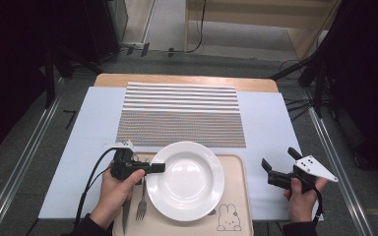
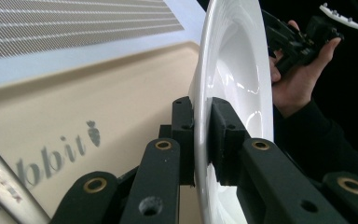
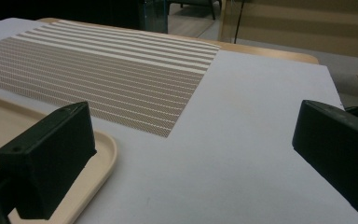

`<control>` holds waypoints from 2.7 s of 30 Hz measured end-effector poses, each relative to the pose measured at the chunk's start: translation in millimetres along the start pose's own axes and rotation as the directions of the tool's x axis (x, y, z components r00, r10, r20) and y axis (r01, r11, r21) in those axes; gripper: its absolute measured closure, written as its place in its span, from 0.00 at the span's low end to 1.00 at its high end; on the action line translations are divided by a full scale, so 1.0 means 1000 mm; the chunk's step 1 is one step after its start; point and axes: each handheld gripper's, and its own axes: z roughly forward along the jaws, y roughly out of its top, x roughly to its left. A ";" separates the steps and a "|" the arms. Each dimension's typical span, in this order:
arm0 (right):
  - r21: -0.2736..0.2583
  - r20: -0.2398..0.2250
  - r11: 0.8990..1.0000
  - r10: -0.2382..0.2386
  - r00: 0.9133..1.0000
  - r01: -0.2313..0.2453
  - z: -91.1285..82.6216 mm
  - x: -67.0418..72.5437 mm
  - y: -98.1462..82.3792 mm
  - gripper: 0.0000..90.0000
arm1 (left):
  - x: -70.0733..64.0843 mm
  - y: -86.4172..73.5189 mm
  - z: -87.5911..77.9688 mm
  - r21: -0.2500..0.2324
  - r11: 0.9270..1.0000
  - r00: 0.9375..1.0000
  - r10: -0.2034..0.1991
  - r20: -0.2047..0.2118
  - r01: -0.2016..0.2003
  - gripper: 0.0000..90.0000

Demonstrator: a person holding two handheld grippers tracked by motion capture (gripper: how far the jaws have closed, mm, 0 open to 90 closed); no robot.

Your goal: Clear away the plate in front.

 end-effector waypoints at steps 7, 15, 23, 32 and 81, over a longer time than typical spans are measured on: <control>0.001 0.003 1.000 0.001 1.000 -0.001 0.000 0.000 0.000 0.00 | -0.002 -0.010 0.000 0.009 1.000 1.000 -0.015 0.016 0.015 0.90; 0.001 0.005 1.000 0.000 1.000 0.000 0.000 0.000 0.000 0.00 | -0.004 -0.020 0.002 0.032 0.999 0.999 -0.029 0.028 0.028 0.90; -0.002 0.005 1.000 -0.003 1.000 0.003 0.000 0.001 0.000 0.00 | -0.004 -0.022 0.007 0.081 0.996 0.999 -0.047 0.019 0.045 0.90; 0.000 0.005 1.000 0.000 1.000 0.000 0.000 0.000 0.000 0.00 | -0.001 -0.016 0.012 0.132 0.990 0.998 -0.047 -0.030 0.051 0.88; 0.004 0.004 1.000 -0.005 1.000 0.005 0.000 0.000 0.000 0.00 | -0.014 -0.015 -0.022 -0.035 0.944 0.908 0.304 -0.288 -0.327 0.00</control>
